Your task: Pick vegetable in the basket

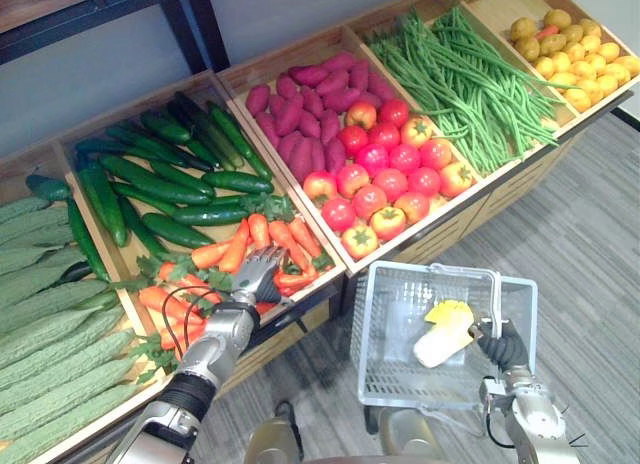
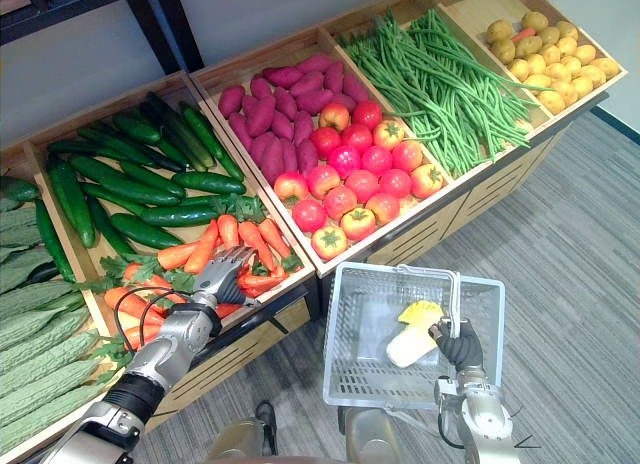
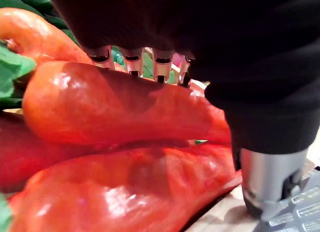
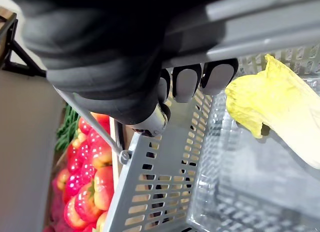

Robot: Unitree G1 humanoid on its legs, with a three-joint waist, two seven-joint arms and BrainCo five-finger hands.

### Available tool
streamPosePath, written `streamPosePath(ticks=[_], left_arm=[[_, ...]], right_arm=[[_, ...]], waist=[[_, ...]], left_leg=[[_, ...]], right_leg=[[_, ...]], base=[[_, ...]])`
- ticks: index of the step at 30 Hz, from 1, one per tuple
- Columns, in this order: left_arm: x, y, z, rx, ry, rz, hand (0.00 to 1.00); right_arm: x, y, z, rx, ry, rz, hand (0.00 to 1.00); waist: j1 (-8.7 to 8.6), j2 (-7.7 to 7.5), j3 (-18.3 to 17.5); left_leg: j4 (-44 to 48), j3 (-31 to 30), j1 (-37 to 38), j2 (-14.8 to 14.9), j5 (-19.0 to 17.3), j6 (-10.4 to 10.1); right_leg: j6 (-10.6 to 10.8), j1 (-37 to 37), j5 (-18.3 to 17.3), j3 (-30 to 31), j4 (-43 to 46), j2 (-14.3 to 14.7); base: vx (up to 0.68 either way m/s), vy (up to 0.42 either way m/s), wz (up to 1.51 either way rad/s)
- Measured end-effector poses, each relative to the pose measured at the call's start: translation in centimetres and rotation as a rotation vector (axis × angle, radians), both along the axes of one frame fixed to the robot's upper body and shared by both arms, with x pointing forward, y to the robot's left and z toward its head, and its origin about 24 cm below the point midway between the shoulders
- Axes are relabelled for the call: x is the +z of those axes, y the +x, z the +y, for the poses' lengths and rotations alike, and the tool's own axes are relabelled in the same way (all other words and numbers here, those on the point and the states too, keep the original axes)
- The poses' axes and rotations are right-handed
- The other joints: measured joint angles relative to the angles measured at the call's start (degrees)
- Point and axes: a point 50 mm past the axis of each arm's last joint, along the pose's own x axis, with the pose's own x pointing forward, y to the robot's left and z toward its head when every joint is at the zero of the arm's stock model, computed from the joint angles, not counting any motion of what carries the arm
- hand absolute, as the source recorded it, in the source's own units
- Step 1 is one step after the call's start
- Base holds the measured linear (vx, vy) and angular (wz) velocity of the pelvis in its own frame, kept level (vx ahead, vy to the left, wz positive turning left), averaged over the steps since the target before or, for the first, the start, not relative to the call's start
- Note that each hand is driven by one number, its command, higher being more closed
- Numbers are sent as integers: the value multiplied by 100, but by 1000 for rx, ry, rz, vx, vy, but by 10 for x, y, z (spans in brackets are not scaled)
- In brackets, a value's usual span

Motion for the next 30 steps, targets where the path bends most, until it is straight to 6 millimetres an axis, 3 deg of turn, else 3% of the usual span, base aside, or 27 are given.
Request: streamPosePath(ticks=[8, 21, 24, 26, 30], left_arm=[[15, 15, 9, 64, -1, -39, 100], [4, -4, 24, 159, -98, -28, 100], [16, -9, 34, 218, -149, -116, 100], [40, -16, 35, 231, -215, -245, 100], [73, -29, 24, 204, -357, -438, 100]], right_arm=[[1, 4, 6, 26, 13, -13, 100], [2, 3, 9, 9, 33, -28, 100], [1, 2, 10, 3, 41, -26, 100], [1, 2, 10, 0, 42, -28, 100], [3, -1, 10, -13, 42, -36, 100]], waist=[[-65, 2, 95], [-148, -19, 223], [-140, -19, 223], [-126, -18, 222], [-63, -8, 214]], left_leg=[[-77, 71, -1, -15, 10, 6], [-170, 68, 207, -121, 0, 124], [-172, 64, 229, -120, 2, 122], [-170, 51, 230, -118, 5, 120], [-165, 41, 255, -123, 7, 121]], right_leg=[[27, 2, 84, 60, -102, -16], [93, 185, 8, 66, -72, -118], [94, 209, 7, 55, -71, -119], [93, 229, 7, 22, -72, -120], [93, 263, 7, 10, -71, -126]], base=[[15, 14, -3], [23, 14, 3], [-4, -4, 1], [-4, -14, 5], [0, -3, 1]])
